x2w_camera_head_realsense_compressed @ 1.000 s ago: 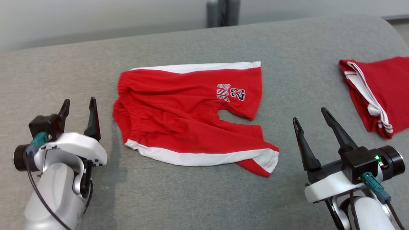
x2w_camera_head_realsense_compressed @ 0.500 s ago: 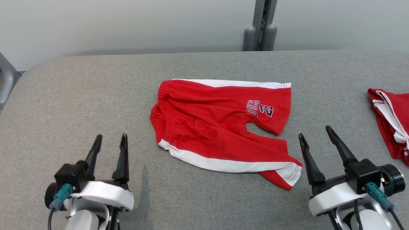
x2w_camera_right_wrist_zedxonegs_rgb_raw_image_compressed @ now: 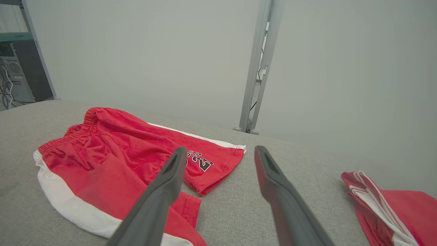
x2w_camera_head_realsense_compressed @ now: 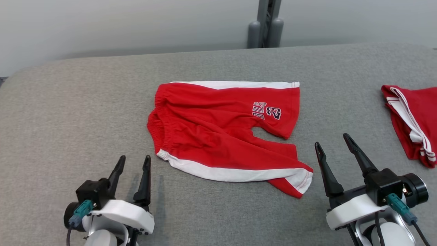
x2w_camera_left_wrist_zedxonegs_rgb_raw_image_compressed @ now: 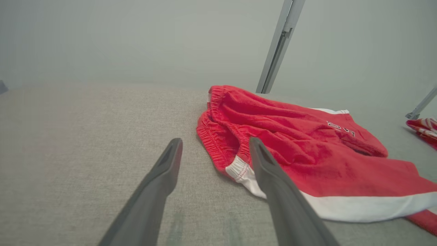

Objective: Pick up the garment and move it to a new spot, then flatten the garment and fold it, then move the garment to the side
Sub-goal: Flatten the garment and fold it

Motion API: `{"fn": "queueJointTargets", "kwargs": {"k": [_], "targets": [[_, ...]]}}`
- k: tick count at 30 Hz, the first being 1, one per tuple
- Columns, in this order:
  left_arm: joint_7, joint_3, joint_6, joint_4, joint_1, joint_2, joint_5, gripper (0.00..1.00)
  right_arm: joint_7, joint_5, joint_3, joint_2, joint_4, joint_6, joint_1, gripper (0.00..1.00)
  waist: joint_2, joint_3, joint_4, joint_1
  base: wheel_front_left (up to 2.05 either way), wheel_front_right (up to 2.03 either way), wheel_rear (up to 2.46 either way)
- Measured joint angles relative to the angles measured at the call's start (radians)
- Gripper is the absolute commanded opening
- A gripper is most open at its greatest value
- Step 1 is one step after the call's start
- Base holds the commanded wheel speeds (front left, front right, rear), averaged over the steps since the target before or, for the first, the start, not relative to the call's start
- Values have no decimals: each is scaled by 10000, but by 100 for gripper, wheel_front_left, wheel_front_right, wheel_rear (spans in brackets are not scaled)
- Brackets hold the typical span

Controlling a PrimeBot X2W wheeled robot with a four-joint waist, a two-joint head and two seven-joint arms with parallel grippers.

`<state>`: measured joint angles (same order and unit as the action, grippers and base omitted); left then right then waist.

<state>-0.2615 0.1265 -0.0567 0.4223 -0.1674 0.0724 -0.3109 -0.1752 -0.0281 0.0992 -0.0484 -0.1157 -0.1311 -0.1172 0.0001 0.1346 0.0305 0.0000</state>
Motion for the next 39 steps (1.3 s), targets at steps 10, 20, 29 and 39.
{"fn": "queueJointTargets", "kwargs": {"k": [10,20,29,39], "targets": [[516,167,376,1404,-1038,-163,-374,100,-67,6,-71,-2,82,0,-171,100,0,681,-799,0,0,0,0],[750,-121,851,2780,-1773,-69,-606,100,-102,-42,-151,-4,105,0,-214,100,0,1078,-1317,0,0,0,0],[474,-25,435,2805,-1894,-125,-972,0,8,-79,-217,-8,-244,0,-161,100,0,944,-1006,0,0,0,0],[600,182,401,1801,-1315,-148,-1197,0,1358,2148,1085,6,-1388,0,477,100,0,499,-508,0,0,0,0]]}}
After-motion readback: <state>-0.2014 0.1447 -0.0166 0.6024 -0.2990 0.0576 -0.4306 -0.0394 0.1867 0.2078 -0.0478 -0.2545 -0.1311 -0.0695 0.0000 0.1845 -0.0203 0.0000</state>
